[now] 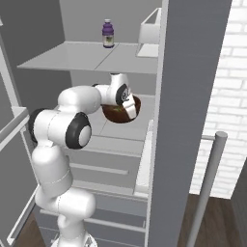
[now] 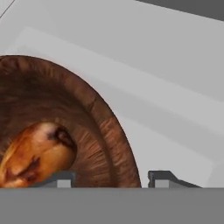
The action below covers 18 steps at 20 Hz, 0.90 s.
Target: Pick the chicken drumstick and lime from their plates and place them in the bowl. Then put the bowl in the fridge.
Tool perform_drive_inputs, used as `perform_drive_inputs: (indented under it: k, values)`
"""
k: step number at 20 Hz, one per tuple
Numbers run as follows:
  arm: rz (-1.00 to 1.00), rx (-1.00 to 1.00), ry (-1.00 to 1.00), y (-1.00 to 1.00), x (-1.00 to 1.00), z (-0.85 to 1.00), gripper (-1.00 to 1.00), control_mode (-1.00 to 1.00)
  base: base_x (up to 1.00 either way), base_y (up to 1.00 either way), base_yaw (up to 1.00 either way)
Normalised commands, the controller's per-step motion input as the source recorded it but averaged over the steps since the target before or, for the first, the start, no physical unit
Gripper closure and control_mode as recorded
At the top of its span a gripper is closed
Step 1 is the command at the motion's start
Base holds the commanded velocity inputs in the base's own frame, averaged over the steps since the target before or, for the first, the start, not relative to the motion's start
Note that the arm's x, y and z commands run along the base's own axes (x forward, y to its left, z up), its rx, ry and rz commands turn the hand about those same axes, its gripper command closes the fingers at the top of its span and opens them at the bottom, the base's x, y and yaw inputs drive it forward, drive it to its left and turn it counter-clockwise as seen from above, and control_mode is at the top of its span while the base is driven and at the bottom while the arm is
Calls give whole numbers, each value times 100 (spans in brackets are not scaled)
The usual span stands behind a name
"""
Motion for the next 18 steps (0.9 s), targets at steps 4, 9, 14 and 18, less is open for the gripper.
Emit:
perform_drive_inputs:
  k: [4, 9, 14, 18]
  values:
    - [0, 0, 0, 0, -40, -22, -100, -100, 0, 0, 0]
    - [0, -2, -15, 0, -45, -28, -100, -100, 0, 0, 0]
    - [0, -5, -44, 0, -35, -7, -100, -100, 0, 0, 0]
    - [0, -1, -47, 0, -37, 20, -100, -100, 0, 0, 0]
